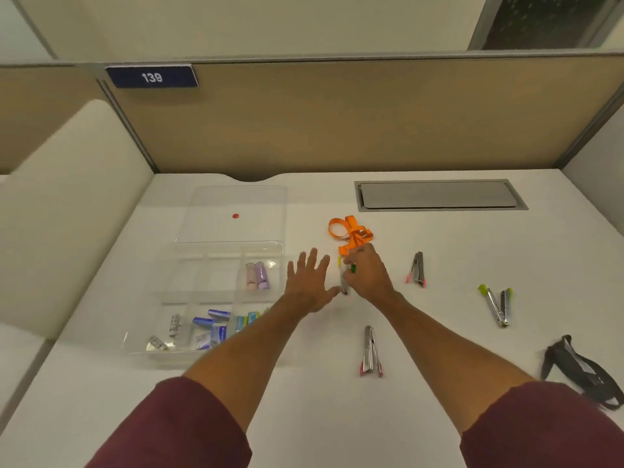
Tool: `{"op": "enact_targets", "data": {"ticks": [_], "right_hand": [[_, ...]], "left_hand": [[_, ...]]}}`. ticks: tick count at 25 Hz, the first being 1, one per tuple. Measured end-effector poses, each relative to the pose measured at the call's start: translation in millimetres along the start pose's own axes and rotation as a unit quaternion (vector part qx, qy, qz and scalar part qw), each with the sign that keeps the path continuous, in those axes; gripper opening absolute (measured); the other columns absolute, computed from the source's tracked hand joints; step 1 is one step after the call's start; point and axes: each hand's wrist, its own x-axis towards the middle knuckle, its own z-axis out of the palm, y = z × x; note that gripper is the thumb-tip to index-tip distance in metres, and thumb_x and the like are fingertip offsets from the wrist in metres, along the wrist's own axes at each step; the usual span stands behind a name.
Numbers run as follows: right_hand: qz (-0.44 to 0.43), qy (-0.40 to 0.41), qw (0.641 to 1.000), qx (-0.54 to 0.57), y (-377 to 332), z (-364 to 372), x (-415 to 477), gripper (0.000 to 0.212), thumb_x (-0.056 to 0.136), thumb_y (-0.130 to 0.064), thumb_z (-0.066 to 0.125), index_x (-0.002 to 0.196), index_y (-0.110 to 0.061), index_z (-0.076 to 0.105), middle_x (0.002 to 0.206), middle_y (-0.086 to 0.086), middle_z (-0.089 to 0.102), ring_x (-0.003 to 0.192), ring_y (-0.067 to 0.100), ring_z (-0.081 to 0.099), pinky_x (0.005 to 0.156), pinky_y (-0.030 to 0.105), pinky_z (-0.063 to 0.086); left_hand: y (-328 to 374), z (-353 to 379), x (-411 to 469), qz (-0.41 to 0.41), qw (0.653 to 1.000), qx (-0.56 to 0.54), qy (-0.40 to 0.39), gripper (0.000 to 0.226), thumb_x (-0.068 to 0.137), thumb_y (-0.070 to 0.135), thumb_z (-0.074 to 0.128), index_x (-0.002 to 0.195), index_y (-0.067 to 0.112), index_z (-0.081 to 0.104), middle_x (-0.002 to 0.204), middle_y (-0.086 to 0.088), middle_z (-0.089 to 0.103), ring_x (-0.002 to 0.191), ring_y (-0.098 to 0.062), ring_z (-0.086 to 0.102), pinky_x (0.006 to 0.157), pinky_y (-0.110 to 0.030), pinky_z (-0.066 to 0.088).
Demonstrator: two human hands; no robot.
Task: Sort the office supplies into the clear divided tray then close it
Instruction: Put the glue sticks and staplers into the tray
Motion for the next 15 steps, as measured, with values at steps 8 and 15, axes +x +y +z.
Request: {"op": "enact_targets", "data": {"ticks": [8,15], "right_hand": [[-0.102,-0.051,0.993,0.034,-119.3,68.0,14.1,0.032,0.083,-0.009,0.064,0.115,-0.006,0.066,0.122,0.012,0.054,0.111,0.025,0.058,0.094,0.029,0.047],[-0.080,-0.098,0.991,-0.039,-139.1,99.7,27.7,0.036,0.080,-0.010,0.069,0.115,-0.003,0.066,0.125,0.016,0.052,0.115,0.030,0.054,0.092,0.038,0.052]], "left_hand": [[-132.9,-17.5,-40.7,-0.074,0.997,-0.028,0.020,0.080,0.092,0.060,0.040,0.153,0.021,0.007,0.163,-0.007,-0.003,0.150,-0.031,-0.001,0.120,-0.052,0.005],[-171.5,-7.6,-50.6,-0.051,0.998,-0.034,-0.035,0.083,0.094,0.059,0.038,0.153,0.018,-0.003,0.163,-0.006,-0.004,0.151,-0.026,-0.003,0.122,-0.050,0.002]]}}
